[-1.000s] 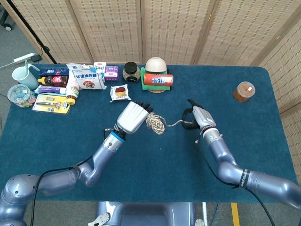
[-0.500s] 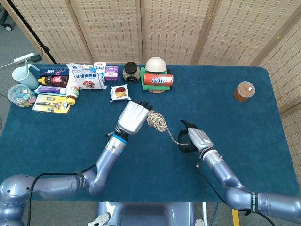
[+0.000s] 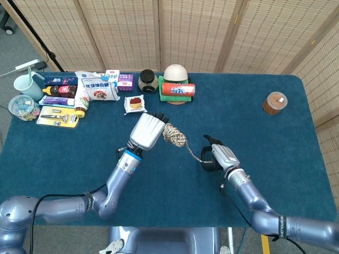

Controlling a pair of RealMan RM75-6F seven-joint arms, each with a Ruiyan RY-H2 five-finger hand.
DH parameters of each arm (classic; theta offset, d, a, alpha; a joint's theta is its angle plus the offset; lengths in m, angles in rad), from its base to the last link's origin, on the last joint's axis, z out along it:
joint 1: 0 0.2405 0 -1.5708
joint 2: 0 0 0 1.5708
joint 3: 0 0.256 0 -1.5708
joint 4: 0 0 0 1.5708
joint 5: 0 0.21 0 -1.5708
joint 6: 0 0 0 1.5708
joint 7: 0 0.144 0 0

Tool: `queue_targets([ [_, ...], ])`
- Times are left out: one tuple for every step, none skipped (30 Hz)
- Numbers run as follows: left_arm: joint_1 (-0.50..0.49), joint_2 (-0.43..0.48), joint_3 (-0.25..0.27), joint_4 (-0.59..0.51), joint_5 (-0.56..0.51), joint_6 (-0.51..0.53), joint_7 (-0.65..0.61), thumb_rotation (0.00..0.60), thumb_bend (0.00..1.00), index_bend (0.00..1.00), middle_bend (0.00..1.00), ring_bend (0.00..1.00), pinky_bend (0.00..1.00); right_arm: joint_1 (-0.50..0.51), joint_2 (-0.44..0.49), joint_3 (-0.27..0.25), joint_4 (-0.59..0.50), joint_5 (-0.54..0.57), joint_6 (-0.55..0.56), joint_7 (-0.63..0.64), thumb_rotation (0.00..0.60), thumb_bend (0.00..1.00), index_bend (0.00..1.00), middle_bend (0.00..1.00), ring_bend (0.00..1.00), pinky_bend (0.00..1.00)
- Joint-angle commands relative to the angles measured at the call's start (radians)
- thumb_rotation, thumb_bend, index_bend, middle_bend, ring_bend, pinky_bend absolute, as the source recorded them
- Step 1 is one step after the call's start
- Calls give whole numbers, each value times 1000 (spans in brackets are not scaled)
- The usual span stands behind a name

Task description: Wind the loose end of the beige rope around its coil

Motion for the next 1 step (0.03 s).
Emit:
queue_targets([
  [-1, -2, 2, 2, 0, 0, -2, 600, 543, 825, 571, 627, 771, -1, -1, 2, 1, -4, 1, 2, 600, 514, 777, 0, 0, 0],
])
